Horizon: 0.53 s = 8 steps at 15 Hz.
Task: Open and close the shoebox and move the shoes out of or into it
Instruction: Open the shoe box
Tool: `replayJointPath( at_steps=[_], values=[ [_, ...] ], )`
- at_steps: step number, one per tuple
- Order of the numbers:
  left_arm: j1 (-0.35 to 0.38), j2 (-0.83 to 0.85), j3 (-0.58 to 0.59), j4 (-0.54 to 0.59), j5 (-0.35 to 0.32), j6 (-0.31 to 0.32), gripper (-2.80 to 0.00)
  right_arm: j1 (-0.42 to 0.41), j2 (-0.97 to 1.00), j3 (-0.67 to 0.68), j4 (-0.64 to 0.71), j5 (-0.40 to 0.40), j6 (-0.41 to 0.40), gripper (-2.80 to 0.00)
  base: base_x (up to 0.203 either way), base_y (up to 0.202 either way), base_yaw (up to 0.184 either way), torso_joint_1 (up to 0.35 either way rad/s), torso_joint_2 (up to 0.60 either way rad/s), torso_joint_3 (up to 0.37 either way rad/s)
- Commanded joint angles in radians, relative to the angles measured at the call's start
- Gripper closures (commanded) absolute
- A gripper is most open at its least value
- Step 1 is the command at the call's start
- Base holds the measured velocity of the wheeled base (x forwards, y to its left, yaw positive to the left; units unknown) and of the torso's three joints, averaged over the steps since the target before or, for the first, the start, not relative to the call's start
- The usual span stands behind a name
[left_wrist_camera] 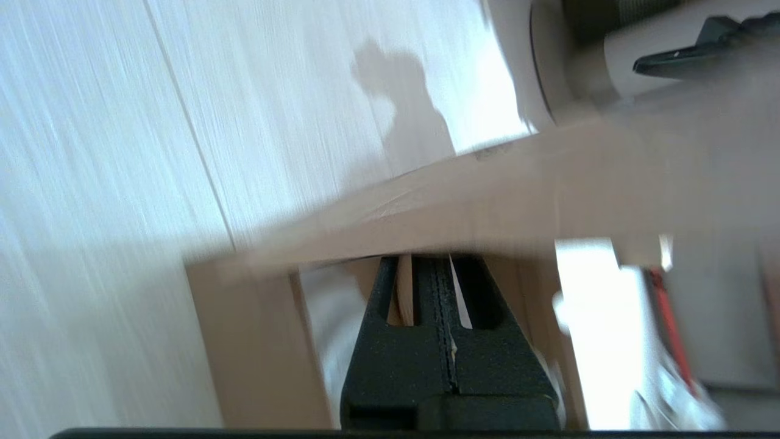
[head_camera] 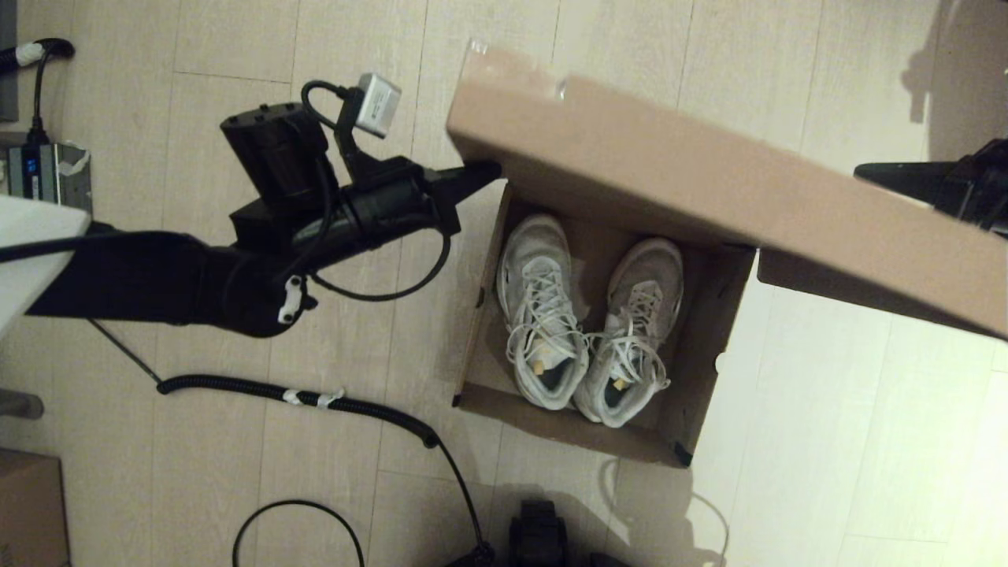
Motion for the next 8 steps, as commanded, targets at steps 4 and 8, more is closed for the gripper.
replayJointPath(
  at_steps=[4, 8],
  values=[
    [-0.028, 0.207, -0.480, 0.131, 0.024, -0.015, 0.00, -0.080, 0.139, -0.270, -0.010, -0.097, -0.016, 0.00, 0.000, 0.000, 0.000, 0.000, 0.00, 0.000],
    [-0.082, 0.256, -0.497, 0.174, 0.037, -0.019, 0.00, -0.091, 0.193, -0.353, -0.011, -0.137, -0.100, 0.00, 0.000, 0.000, 0.000, 0.000, 0.00, 0.000]
  ],
)
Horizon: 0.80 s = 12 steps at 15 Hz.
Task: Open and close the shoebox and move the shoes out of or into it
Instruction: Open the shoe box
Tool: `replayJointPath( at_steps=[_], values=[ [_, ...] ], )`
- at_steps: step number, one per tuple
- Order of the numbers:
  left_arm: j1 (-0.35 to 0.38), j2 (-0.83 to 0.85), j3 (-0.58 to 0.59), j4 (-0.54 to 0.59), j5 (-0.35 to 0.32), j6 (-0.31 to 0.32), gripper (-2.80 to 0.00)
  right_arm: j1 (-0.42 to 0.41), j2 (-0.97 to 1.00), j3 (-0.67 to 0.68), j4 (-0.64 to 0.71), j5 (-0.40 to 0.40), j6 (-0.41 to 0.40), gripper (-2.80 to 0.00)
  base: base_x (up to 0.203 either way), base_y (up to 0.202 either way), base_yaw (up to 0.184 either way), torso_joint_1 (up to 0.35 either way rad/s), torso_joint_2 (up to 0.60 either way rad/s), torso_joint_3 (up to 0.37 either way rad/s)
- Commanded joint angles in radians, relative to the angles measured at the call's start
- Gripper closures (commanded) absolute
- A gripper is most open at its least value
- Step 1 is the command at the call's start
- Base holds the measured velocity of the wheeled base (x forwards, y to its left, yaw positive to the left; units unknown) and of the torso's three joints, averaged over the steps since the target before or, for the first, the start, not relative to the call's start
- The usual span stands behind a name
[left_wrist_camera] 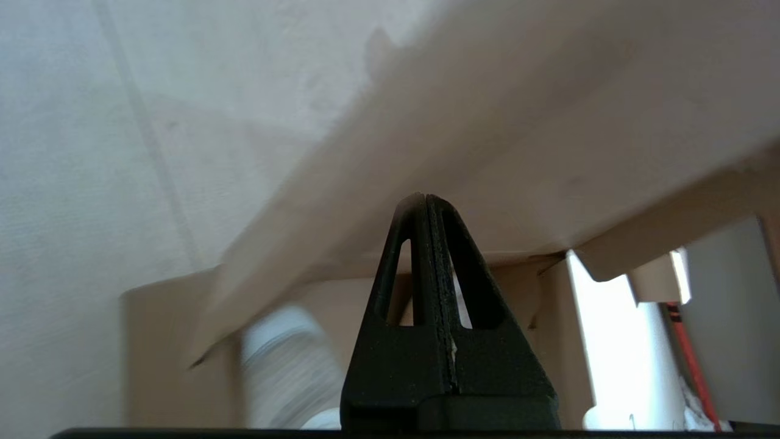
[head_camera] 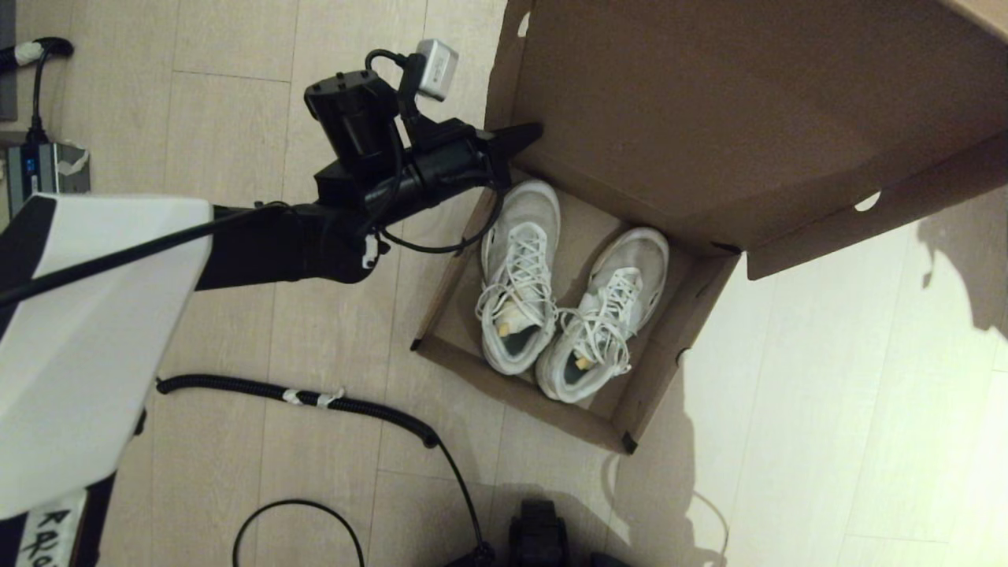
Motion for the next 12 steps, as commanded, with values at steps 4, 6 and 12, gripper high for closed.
replayJointPath(
  at_steps=[4, 6, 12],
  values=[
    [-0.066, -0.016, -0.008, -0.006, -0.006, -0.003, 0.00, -0.007, 0.021, -0.025, -0.003, 0.002, 0.000, 0.00, 0.000, 0.000, 0.000, 0.000, 0.00, 0.000],
    [-0.069, -0.024, -0.008, -0.007, -0.006, -0.002, 0.00, -0.030, 0.019, -0.029, -0.003, 0.002, -0.003, 0.00, 0.000, 0.000, 0.000, 0.000, 0.00, 0.000],
    [0.093, -0.078, -0.006, 0.061, -0.017, 0.080, 0.00, -0.019, -0.002, -0.067, 0.075, -0.012, -0.006, 0.00, 0.000, 0.000, 0.000, 0.000, 0.00, 0.000]
  ],
)
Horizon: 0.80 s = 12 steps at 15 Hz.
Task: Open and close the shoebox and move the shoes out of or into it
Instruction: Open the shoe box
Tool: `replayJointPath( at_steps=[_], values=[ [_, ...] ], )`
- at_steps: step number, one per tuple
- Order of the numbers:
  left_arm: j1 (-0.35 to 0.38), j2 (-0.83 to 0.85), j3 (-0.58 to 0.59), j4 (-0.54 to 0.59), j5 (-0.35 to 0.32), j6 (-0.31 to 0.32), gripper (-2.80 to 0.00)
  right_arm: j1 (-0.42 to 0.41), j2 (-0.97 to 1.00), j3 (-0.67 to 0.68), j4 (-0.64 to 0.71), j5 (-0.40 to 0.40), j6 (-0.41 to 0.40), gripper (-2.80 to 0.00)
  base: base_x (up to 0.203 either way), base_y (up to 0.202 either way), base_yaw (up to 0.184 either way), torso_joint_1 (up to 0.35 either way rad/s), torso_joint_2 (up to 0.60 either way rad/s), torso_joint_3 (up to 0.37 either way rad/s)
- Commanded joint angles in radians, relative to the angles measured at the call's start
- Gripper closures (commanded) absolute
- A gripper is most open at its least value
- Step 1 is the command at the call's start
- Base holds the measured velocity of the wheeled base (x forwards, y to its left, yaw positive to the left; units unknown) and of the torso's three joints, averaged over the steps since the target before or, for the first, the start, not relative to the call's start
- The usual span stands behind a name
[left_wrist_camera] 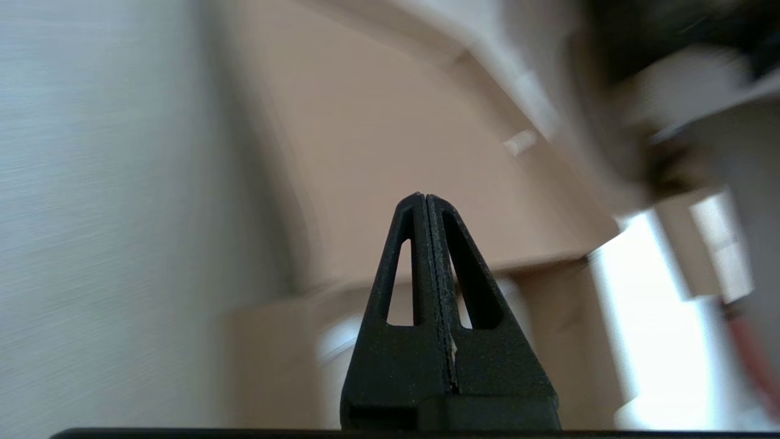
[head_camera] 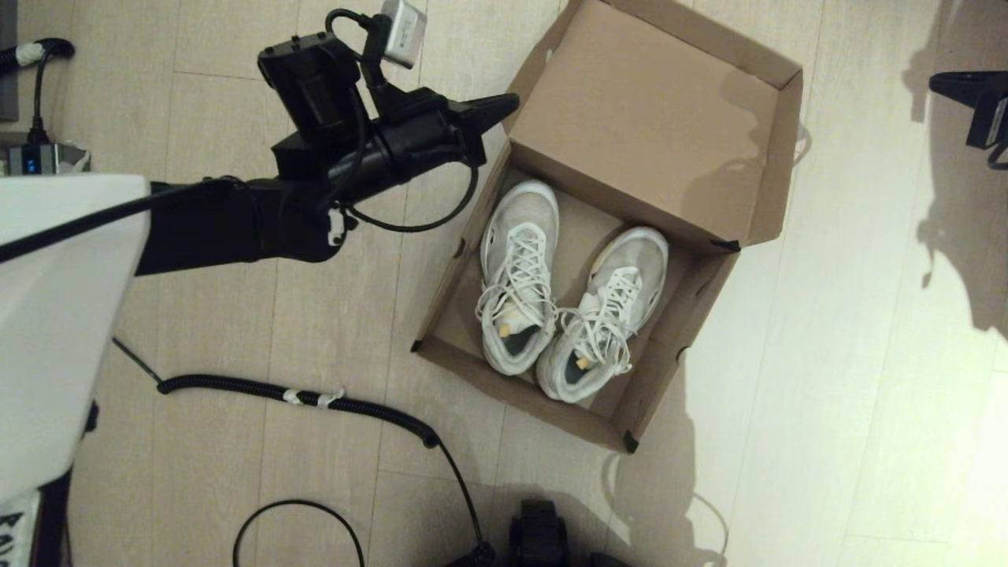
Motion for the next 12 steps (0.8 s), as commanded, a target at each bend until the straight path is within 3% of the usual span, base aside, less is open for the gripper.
replayJointPath(
  at_steps=[1, 4, 5, 8, 12],
  values=[
    [0.070, -0.018, 0.001, 0.030, -0.016, 0.046, 0.00, 0.033, -0.014, -0.011, 0.026, 0.002, 0.001, 0.00, 0.000, 0.000, 0.000, 0.000, 0.00, 0.000],
    [0.127, 0.002, 0.013, 0.060, -0.044, 0.066, 0.00, 0.078, -0.016, 0.002, 0.073, 0.018, 0.007, 0.00, 0.000, 0.000, 0.000, 0.000, 0.00, 0.000],
    [0.138, 0.022, 0.016, 0.055, -0.045, 0.067, 0.00, 0.098, -0.009, 0.008, 0.093, 0.028, 0.051, 0.00, 0.000, 0.000, 0.000, 0.000, 0.00, 0.000],
    [0.152, 0.080, 0.018, 0.053, -0.052, 0.078, 0.00, 0.170, 0.033, 0.029, 0.103, 0.025, 0.308, 0.00, 0.000, 0.000, 0.000, 0.000, 0.00, 0.000],
    [0.175, 0.151, 0.018, 0.063, -0.077, 0.135, 0.00, 0.201, 0.143, 0.007, 0.106, 0.002, 0.360, 0.00, 0.000, 0.000, 0.000, 0.000, 0.00, 0.000]
  ],
)
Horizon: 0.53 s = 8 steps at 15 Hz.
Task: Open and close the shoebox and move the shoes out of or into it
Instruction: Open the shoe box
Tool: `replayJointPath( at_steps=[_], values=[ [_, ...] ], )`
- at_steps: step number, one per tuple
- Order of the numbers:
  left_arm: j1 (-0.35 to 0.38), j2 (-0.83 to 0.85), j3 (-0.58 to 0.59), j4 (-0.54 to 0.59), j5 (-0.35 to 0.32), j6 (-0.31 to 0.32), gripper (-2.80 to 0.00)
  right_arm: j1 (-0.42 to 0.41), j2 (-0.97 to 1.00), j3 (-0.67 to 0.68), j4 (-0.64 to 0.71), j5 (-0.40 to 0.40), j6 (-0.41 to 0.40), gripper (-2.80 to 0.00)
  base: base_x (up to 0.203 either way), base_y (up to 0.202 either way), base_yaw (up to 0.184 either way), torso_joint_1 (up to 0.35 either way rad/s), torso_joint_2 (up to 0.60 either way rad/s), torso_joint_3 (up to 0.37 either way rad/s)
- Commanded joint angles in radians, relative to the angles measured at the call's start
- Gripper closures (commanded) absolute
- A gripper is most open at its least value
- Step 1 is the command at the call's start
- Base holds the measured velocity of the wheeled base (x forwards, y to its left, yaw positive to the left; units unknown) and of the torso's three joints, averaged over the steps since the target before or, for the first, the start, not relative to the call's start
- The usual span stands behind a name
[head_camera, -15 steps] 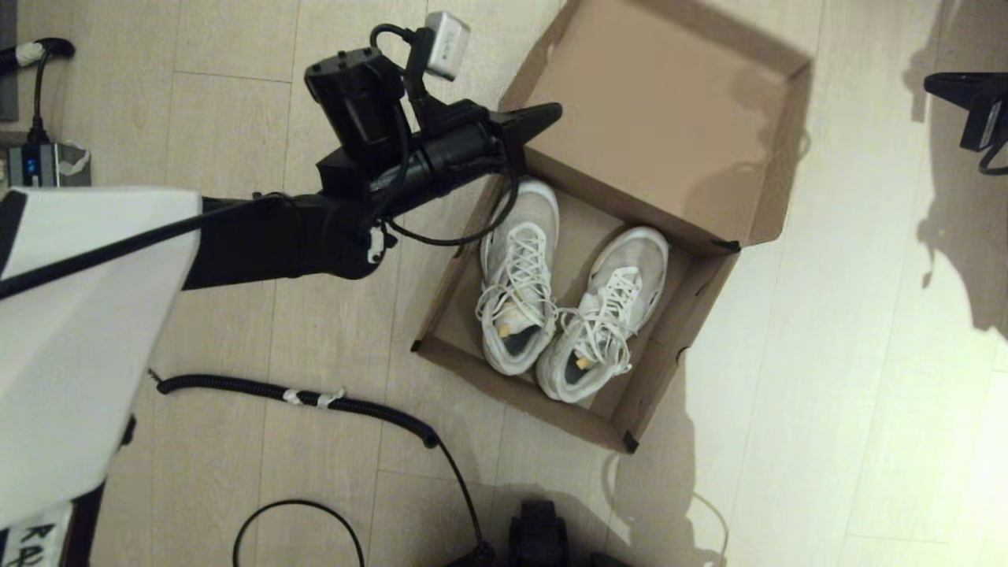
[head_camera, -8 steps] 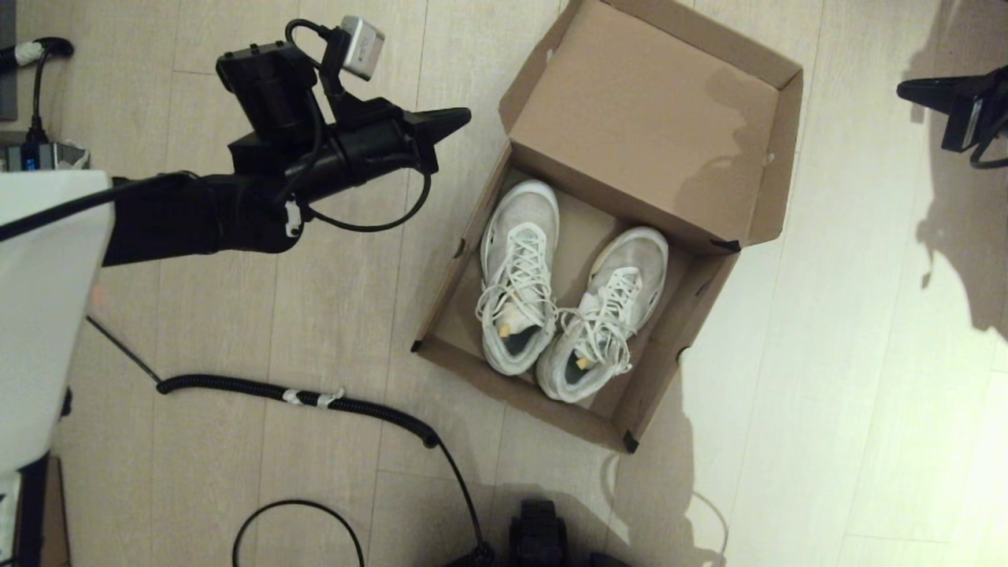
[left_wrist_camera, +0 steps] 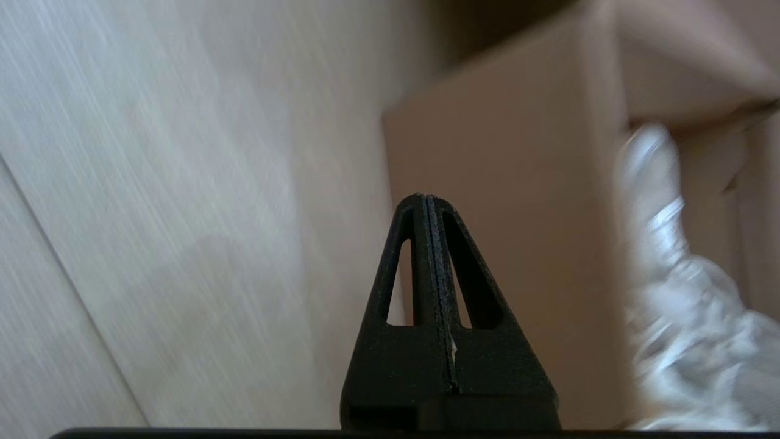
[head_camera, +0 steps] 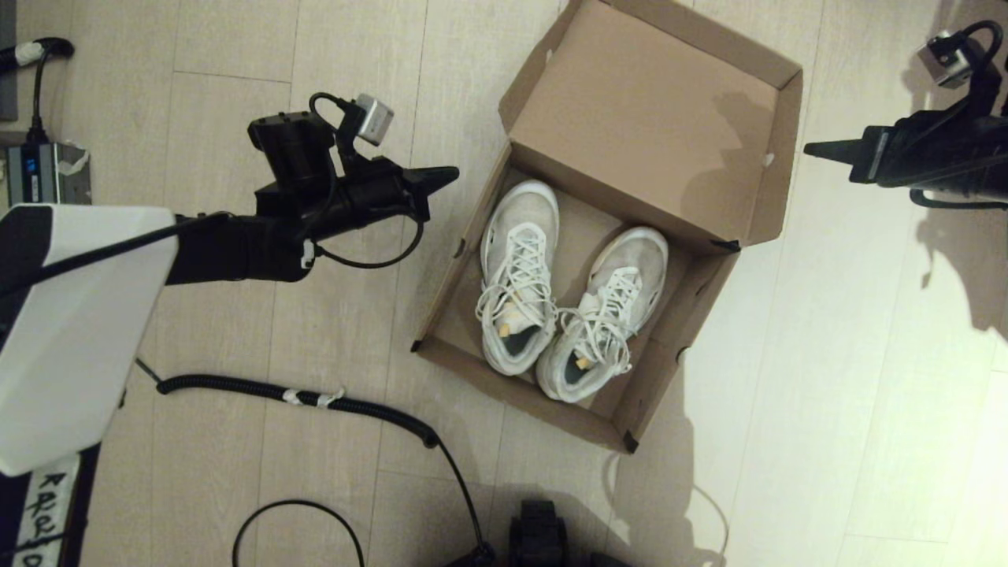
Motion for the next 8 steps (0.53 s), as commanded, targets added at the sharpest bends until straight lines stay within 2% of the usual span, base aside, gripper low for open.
replayJointPath(
  at_steps=[1, 3, 4, 6, 8],
  values=[
    [0.010, 0.049, 0.000, -0.004, -0.005, 0.007, 0.00, 0.010, 0.077, -0.024, 0.001, -0.004, 0.034, 0.00, 0.000, 0.000, 0.000, 0.000, 0.00, 0.000],
    [0.026, 0.066, 0.000, -0.007, -0.007, 0.014, 0.00, 0.025, 0.119, -0.111, 0.014, -0.035, 0.124, 0.00, 0.000, 0.000, 0.000, 0.000, 0.00, 0.000],
    [0.034, 0.073, 0.000, -0.006, -0.007, 0.035, 0.00, 0.029, 0.119, -0.162, 0.071, -0.043, 0.156, 0.00, 0.000, 0.000, 0.000, 0.000, 0.00, 0.000],
    [0.041, 0.088, 0.000, -0.002, -0.007, 0.061, 0.00, 0.036, 0.104, -0.243, 0.266, -0.072, 0.193, 0.00, 0.000, 0.000, 0.000, 0.000, 0.00, 0.000],
    [0.041, 0.104, 0.000, -0.003, -0.007, 0.063, 0.00, 0.036, 0.118, -0.249, 0.283, -0.081, 0.199, 0.00, 0.000, 0.000, 0.000, 0.000, 0.00, 0.000]
  ],
)
